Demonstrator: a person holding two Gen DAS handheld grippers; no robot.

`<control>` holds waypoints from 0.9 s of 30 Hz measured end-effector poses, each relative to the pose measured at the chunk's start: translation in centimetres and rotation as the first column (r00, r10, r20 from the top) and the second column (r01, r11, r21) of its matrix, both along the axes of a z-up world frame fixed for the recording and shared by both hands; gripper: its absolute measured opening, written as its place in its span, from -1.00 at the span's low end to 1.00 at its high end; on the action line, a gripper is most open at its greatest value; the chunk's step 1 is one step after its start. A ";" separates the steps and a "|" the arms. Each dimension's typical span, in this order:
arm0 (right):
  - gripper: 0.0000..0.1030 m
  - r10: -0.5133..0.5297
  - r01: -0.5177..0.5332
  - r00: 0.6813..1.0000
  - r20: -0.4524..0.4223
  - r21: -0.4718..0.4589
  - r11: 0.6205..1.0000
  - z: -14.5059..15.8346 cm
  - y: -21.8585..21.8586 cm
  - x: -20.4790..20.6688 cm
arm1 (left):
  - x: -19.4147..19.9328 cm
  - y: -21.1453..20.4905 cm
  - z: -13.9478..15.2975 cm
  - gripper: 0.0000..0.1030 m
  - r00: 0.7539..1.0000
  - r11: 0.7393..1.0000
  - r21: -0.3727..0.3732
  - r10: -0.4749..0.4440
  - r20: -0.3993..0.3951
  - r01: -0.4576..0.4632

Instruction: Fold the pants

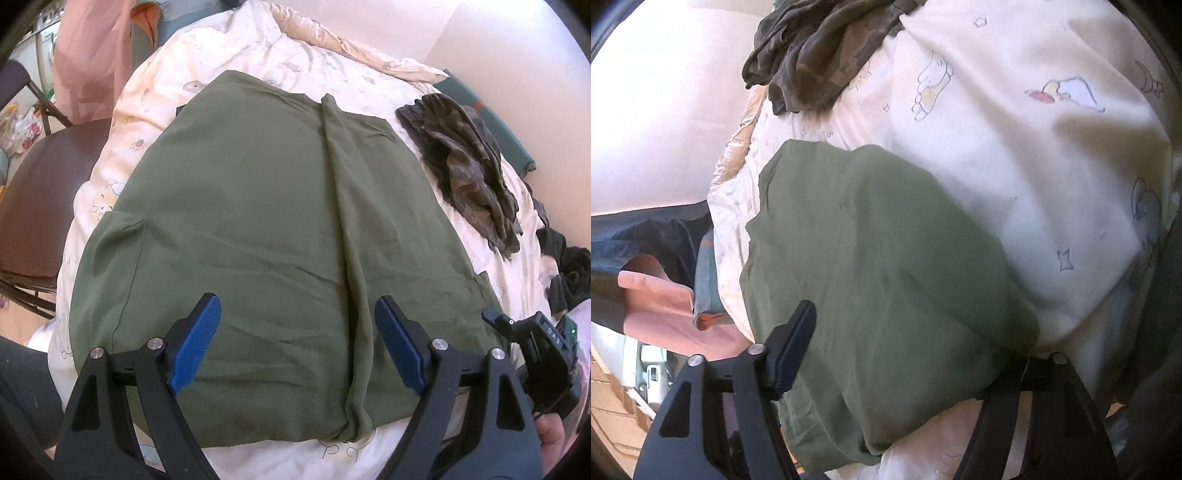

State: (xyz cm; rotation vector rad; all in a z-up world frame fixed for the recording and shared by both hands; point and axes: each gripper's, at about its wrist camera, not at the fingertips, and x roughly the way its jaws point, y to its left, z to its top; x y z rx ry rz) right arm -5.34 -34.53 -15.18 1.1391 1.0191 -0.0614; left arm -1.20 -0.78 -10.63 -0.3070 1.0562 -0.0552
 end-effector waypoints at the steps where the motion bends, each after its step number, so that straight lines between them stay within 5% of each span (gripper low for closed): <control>1: -0.53 0.009 -0.009 1.000 -0.003 -0.023 1.000 0.2 -0.3 -0.2 | 0.0 0.0 0.0 0.61 1.000 1.000 0.003 -0.001 0.000 0.001; 4: -0.82 0.037 -0.031 0.998 0.043 -0.147 0.989 2.6 -0.6 -0.4 | 0.5 -0.3 0.1 0.61 1.000 1.000 0.021 -0.021 -0.016 0.022; 9: -0.85 0.185 -0.120 0.966 0.183 -0.316 0.941 7.2 1.8 0.3 | 3.6 -1.2 1.7 0.61 0.998 0.995 0.082 -0.057 -0.042 0.060; 16: -0.86 0.353 -0.212 0.894 0.277 -0.433 0.876 10.4 5.6 0.2 | 14.4 -7.3 6.1 0.61 0.980 0.965 0.182 -0.171 -0.101 0.187; 22: -0.86 0.430 -0.272 0.859 0.278 -0.464 0.843 10.5 7.3 1.3 | 24.0 -18.3 5.5 0.61 0.920 0.860 0.337 -0.323 -0.223 0.384; 25: -0.86 0.448 -0.299 0.852 0.271 -0.450 0.842 10.1 7.4 2.2 | 27.3 -24.5 2.1 0.61 0.860 0.756 0.420 -0.393 -0.324 0.503; 27: -0.86 0.463 -0.317 0.848 0.259 -0.451 0.834 9.9 7.6 2.7 | 29.0 -27.0 -0.7 0.61 0.840 0.710 0.459 -0.383 -0.384 0.534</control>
